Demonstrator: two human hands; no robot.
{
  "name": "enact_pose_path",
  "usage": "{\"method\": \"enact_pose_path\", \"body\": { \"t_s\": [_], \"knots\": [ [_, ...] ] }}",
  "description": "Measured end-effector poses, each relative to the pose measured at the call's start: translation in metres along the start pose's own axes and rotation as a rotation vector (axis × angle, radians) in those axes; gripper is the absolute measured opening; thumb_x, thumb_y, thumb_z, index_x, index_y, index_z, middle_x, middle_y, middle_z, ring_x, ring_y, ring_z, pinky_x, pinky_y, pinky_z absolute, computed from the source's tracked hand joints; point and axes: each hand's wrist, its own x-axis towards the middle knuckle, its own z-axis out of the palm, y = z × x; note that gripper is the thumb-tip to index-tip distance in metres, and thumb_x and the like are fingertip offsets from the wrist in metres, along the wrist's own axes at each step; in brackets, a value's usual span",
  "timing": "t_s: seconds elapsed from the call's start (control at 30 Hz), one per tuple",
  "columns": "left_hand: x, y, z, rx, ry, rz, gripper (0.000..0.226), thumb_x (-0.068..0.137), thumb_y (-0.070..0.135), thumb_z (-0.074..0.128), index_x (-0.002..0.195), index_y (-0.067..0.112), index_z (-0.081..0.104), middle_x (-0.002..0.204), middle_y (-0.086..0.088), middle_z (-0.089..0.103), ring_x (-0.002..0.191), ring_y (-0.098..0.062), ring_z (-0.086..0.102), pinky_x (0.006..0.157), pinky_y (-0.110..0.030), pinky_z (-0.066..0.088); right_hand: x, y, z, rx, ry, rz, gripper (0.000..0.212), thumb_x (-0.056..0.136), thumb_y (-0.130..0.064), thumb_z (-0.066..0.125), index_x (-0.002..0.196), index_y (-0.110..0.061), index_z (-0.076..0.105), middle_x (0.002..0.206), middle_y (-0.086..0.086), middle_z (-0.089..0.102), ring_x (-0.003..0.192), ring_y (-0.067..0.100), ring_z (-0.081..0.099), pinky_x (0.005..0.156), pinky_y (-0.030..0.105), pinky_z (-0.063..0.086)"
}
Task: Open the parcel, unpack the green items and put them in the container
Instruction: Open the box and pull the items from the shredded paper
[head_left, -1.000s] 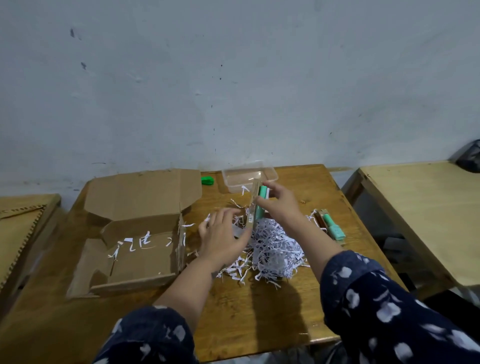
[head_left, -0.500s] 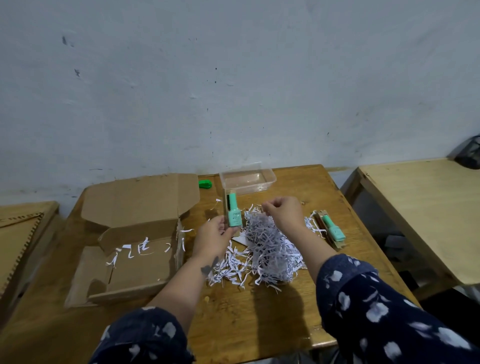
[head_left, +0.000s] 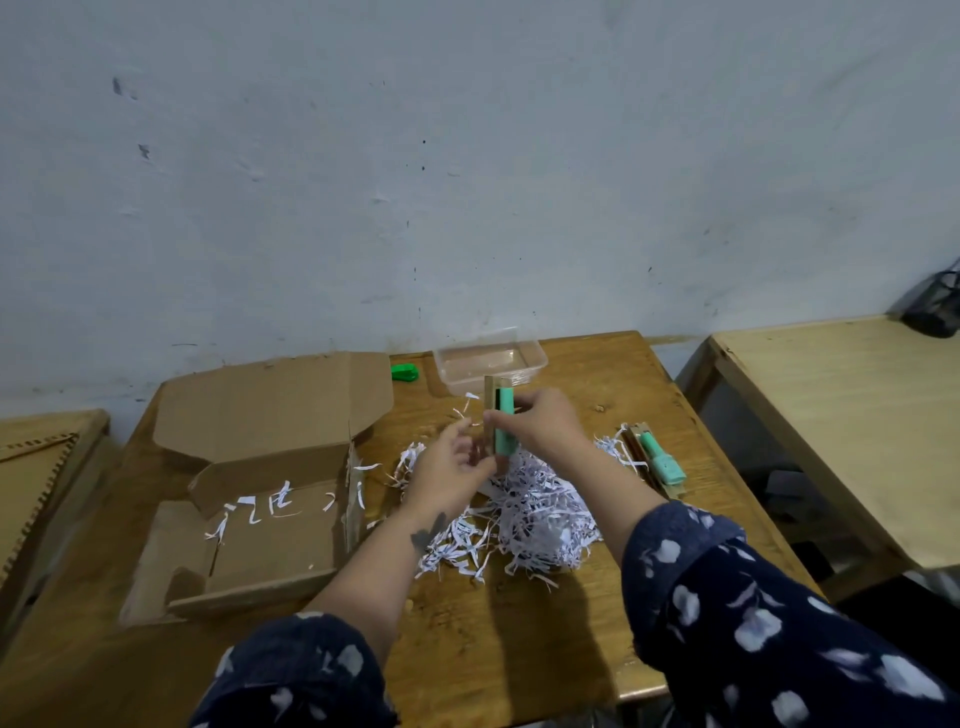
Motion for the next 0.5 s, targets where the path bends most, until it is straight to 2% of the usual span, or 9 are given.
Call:
{"method": "enact_pose_path", "body": {
  "t_s": [0.07,0.13,0.2,0.27,0.3,0.4,0.5],
  "knots": [
    [0.003,0.003,-0.002,-0.086,0.063,-0.021,0.058,0.091,0.028,0.060,0.142,0.017,0.036,0.131,0.000,0.056,0.118,-0.018,0.055,0.098,-0.033,0.046,-0.001,0.005,-0.008,0.041,-0.042,0.015,0.046,0.082,-0.025,0.071,0.124,-0.009,0.060,0.109,0.010,0.069,0.081,0.017,0.063,0.060,0.022,0.052],
    [0.009,0.008,0.000,-0.185,0.072,-0.014,0.052,0.094,0.031,0.054,0.142,0.021,0.036,0.126,0.004,0.058,0.115,-0.018,0.056,0.100,-0.040,0.046,-0.004,0.010,-0.016,0.020,-0.085,-0.012,0.045,0.083,-0.026,0.071,0.124,-0.012,0.061,0.106,0.008,0.070,0.082,0.017,0.066,0.064,0.025,0.055],
    [0.016,0.015,0.006,-0.211,0.072,0.010,0.043,0.096,0.023,0.052,0.138,0.019,0.045,0.119,0.004,0.060,0.102,-0.014,0.061,0.085,-0.029,0.054,-0.006,0.014,-0.021,0.004,-0.114,-0.045,0.041,0.082,-0.028,0.071,0.121,-0.013,0.064,0.102,0.007,0.072,0.086,0.018,0.067,0.074,0.031,0.057],
    [0.022,0.020,0.014,-0.166,0.125,0.042,0.027,0.096,0.014,0.053,0.121,0.009,0.061,0.107,-0.003,0.068,0.085,-0.011,0.065,0.066,-0.017,0.054,-0.006,0.018,-0.027,-0.004,-0.097,-0.045,0.041,0.083,-0.027,0.070,0.121,-0.012,0.064,0.104,0.007,0.071,0.087,0.018,0.066,0.074,0.029,0.056],
    [0.025,0.021,0.019,-0.148,0.147,0.052,0.022,0.095,0.011,0.054,0.112,0.006,0.066,0.097,-0.004,0.071,0.078,-0.010,0.066,0.063,-0.016,0.054,-0.005,0.020,-0.032,-0.012,-0.064,-0.035,0.042,0.084,-0.027,0.069,0.122,-0.011,0.063,0.106,0.007,0.070,0.087,0.017,0.065,0.073,0.028,0.055],
    [0.031,0.015,0.031,-0.076,0.135,0.050,0.017,0.094,0.008,0.056,0.100,0.005,0.072,0.081,-0.001,0.072,0.071,-0.008,0.067,0.064,-0.017,0.054,0.001,0.030,-0.056,-0.036,0.086,-0.004,0.049,0.084,-0.026,0.069,0.128,-0.011,0.055,0.107,0.009,0.067,0.084,0.018,0.063,0.072,0.031,0.055],
    [0.031,0.010,0.040,0.142,0.074,0.112,0.022,0.094,0.008,0.055,0.097,0.020,0.072,0.099,0.002,0.072,0.090,-0.008,0.065,0.077,-0.022,0.051,0.006,0.046,-0.086,-0.085,0.212,0.067,0.050,0.084,-0.024,0.069,0.128,-0.015,0.050,0.112,0.009,0.065,0.078,0.017,0.062,0.056,0.025,0.050]
  ]
}}
